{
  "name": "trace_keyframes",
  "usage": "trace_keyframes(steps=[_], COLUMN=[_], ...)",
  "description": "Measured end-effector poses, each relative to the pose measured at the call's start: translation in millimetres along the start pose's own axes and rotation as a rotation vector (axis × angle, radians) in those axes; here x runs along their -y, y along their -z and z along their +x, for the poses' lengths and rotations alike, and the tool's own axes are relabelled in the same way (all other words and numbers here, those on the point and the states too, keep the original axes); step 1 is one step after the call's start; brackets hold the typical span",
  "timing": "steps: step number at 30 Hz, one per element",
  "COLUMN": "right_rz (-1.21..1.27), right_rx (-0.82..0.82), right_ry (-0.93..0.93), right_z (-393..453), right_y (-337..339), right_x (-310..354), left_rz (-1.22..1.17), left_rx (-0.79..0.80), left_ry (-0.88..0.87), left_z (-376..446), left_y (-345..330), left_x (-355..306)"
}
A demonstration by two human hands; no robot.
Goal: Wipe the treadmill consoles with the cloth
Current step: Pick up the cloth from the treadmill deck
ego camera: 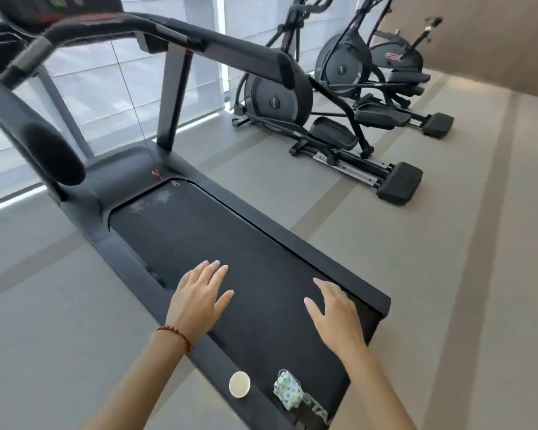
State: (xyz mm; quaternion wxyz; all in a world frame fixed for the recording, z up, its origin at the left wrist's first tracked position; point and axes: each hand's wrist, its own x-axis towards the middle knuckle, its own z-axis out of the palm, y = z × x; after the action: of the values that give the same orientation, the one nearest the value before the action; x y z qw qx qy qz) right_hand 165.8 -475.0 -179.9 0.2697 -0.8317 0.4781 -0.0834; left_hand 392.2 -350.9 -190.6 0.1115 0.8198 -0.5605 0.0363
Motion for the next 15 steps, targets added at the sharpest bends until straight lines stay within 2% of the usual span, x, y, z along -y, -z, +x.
trace_keyframes(steps=[8,15], right_rz=[0.047,0.168], right_rx=[-0.028,-0.019], right_ry=[-0.187,-0.382], right_z=[-0.1,-1.3], right_y=[-18.6,-89.6], right_x=[-69.6,-115.6], left_rz=[-0.05,-0.068], left_rx=[0.164,0.31], left_ry=[-0.124,-0.245], left_z=[25.4,34.9], left_y=[-63.1,-141.6], left_x=[-44.3,-46.8])
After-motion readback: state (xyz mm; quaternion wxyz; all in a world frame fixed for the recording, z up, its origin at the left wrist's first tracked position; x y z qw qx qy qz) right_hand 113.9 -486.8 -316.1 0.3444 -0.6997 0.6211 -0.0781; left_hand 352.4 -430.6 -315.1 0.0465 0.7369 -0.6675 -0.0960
